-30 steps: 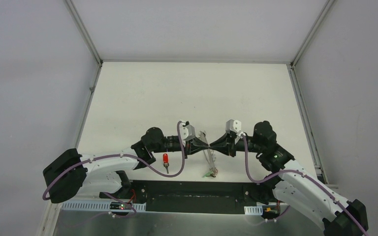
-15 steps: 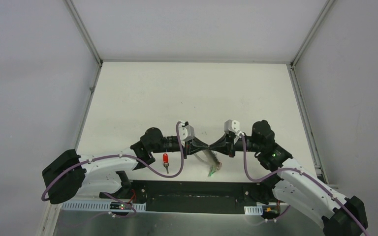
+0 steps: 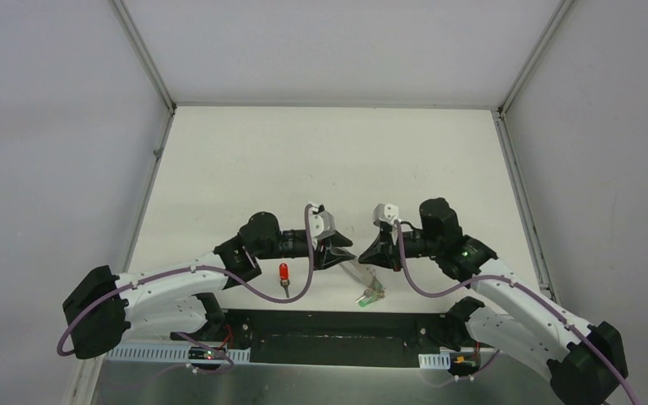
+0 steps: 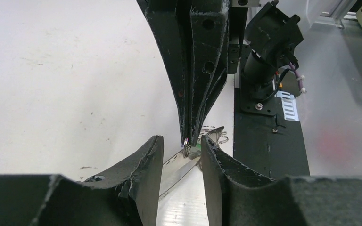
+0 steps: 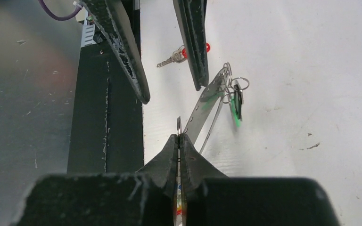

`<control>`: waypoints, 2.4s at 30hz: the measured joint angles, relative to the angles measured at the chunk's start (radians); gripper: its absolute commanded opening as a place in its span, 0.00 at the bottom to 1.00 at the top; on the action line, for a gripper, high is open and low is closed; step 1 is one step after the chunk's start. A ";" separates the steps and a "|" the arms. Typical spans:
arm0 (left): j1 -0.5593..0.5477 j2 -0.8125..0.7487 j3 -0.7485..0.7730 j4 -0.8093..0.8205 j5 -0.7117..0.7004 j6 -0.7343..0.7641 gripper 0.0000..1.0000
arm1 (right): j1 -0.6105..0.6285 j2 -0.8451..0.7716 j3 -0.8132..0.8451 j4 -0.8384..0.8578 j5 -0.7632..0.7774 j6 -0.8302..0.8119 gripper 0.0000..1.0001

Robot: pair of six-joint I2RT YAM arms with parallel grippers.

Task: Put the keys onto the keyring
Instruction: Adjust the keyring at the center of the board.

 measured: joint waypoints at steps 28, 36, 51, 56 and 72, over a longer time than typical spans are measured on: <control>-0.060 0.198 0.210 -0.340 -0.054 0.138 0.16 | 0.000 0.215 0.272 -0.458 0.056 -0.155 0.00; -0.060 0.216 0.217 -0.330 -0.016 0.140 0.00 | 0.000 0.208 0.252 -0.429 0.056 -0.132 0.00; -0.066 0.161 0.139 -0.251 -0.041 0.098 0.00 | -0.003 0.114 0.180 -0.307 0.108 -0.059 0.46; -0.066 0.122 0.055 -0.132 -0.067 0.060 0.00 | -0.019 0.001 0.062 -0.183 0.119 0.012 0.47; -0.066 0.061 -0.062 0.119 -0.062 0.074 0.00 | -0.039 -0.161 -0.065 0.078 0.014 0.081 0.29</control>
